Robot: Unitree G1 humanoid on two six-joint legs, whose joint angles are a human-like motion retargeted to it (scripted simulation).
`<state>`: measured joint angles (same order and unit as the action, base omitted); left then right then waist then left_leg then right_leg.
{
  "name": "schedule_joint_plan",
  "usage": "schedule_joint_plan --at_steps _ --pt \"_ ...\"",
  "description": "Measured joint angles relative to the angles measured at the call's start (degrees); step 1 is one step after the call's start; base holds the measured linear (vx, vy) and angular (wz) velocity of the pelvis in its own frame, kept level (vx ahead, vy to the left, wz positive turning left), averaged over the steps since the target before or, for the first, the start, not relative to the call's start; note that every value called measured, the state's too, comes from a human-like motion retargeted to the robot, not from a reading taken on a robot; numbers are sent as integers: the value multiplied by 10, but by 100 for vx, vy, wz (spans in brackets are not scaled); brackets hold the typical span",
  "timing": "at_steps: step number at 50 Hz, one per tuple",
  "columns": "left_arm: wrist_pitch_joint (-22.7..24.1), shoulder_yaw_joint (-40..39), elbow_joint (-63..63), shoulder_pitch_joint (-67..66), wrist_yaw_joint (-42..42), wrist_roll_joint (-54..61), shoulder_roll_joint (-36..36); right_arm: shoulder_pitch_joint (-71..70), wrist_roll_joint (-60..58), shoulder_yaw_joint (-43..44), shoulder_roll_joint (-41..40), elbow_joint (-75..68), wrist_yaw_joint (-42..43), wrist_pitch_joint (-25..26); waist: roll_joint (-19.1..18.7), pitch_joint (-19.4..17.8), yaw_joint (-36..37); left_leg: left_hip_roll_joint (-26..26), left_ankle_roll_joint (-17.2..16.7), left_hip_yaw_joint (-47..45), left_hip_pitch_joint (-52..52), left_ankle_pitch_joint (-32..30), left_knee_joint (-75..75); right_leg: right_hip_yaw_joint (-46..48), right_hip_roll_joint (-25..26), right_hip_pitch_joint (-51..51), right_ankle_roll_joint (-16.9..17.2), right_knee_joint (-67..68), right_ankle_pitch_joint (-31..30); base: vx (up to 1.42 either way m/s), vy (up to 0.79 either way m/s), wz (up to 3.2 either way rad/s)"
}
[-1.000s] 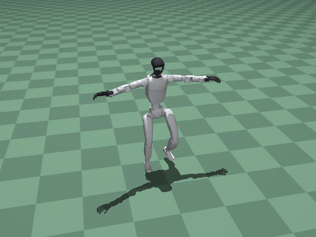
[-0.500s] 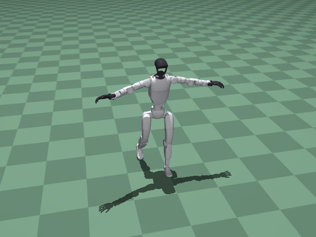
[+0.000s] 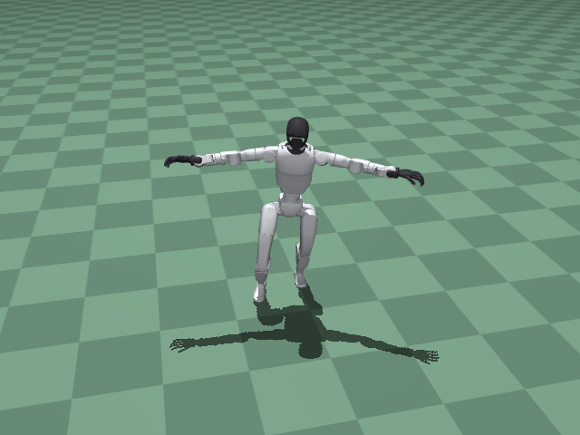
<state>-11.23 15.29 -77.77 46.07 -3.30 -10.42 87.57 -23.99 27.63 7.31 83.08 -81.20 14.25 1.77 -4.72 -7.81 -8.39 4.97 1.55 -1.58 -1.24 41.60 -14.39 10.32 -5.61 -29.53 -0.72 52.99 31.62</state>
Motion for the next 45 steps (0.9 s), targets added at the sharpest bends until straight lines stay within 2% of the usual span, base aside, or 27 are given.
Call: schedule_joint_plan --at_steps 2,5,7,10,13,15,17,18,20,22,23,25,28,30,32,33,35,37,39,42,45 --pt "-24 62 -13 74 28 -57 -25 25 14 13 10 -8 -14 11 20 -27 -18 -29 49 1 71 51 -112 -21 -38 2 -5 77 37 -82 -3 58" --pt "-36 137 -43 111 78 -89 -75 72 23 30 -25 -5 -31 21 49 -39 -3 -38 25 -51 120 37 -170 -72 -33 49 -1 55 39 -54 -2 -108" --pt "-24 142 -64 78 111 -92 -110 97 8 48 -62 6 -48 24 63 -18 15 -36 7 -99 93 -9 -94 -88 -25 107 15 -47 19 -28 -8 -223" --pt "-11 74 -81 -27 127 -71 -154 128 -8 83 -102 27 -52 26 76 33 28 -35 -14 -178 52 -107 26 -74 -25 200 47 -253 -28 -17 -22 -256" --pt "-14 -12 -80 -125 109 -22 -178 144 -5 106 -117 40 -37 32 94 76 53 -27 -14 -262 44 -177 50 -50 -31 247 69 -375 -123 -15 -36 -322" --pt "-16 -68 -72 -189 98 7 -184 147 -8 107 -115 52 -34 36 115 91 76 -16 18 -287 60 -184 -17 -23 -48 272 72 -413 -183 -12 -41 -366" --pt "-15 -110 -67 -240 101 25 -175 135 -19 92 -103 66 -47 36 136 92 94 9 58 -259 117 -143 -200 19 -76 301 73 -432 -202 -9 -42 -355" --pt "-13 -125 -68 -257 104 31 -165 124 -25 82 -95 73 -55 37 141 86 102 27 66 -231 149 -116 -306 27 -81 318 73 -441 -187 -6 -42 -349" --pt "-7 -152 -73 -280 112 23 -138 99 -46 66 -74 91 -72 35 137 59 124 51 66 -162 196 -71 -492 -18 -70 349 65 -452 -118 -4 -41 -352" --pt "-7 -170 -76 -294 138 4 -114 80 -55 50 -53 120 -91 35 130 22 149 36 72 -92 217 -40 -597 -106 -52 348 36 -425 -47 -4 -34 -357" --pt "-13 -181 -76 -304 145 -2 -106 73 -55 46 -44 140 -92 37 123 3 162 33 65 -72 219 -28 -631 -148 -40 335 22 -391 -18 0 -23 -350" --pt "-17 -201 -72 -331 150 -11 -106 66 -77 45 -34 181 -83 33 110 -19 173 26 77 -50 230 -16 -662 -214 -19 301 9 -331 2 3 -9 -309" --pt "-17 -204 -59 -364 132 18 -133 70 -107 41 -51 227 -70 32 108 -1 153 -23 100 -28 249 -22 -584 -276 -23 288 40 -375 -78 11 10 -222" --pt "-13 -199 -52 -378 115 47 -150 72 -117 24 -77 246 -71 40 115 23 145 -67 96 -12 240 -47 -463 -323 -36 291 67 -440 -172 15 21 -240" --pt "-3 -190 -44 -383 105 67 -151 69 -120 -3 -103 246 -78 43 118 39 157 -99 75 14 208 -101 -311 -344 -37 283 90 -475 -264 11 25 -311" --pt "2 -185 -40 -385 102 75 -146 63 -122 -20 -114 242 -80 44 117 42 169 -108 60 31 188 -141 -233 -325 -36 277 99 -484 -303 6 27 -366" --pt "11 -178 -32 -388 96 82 -124 40 -124 -56 -132 227 -77 41 106 45 203 -107 30 67 150 -238 -102 -201 -35 263 98 -474 -335 1 29 -397" --pt "21 -180 -24 -390 94 82 -82 3 -125 -93 -138 209 -66 31 88 45 230 -83 13 63 124 -290 -43 -47 -41 261 73 -422 -282 -5 32 -375" --pt "38 -198 -26 -395 98 80 -26 -50 -132 -141 -132 195 -56 13 73 40 245 -56 14 6 106 -257 -49 17 -47 259 52 -326 -193 -10 34 -324" --pt "51 -250 -48 -408 101 67 58 -126 -160 -210 -107 201 -45 -4 60 31 260 -25 32 -106 103 -161 -111 -13 -46 212 31 -101 -68 -18 33 -292" --pt "19 -292 -66 -412 85 68 109 -163 -186 -251 -81 220 -17 1 71 24 281 -20 59 -194 129 -126 -163 -44 -62 166 10 90 0 -33 28 -264"
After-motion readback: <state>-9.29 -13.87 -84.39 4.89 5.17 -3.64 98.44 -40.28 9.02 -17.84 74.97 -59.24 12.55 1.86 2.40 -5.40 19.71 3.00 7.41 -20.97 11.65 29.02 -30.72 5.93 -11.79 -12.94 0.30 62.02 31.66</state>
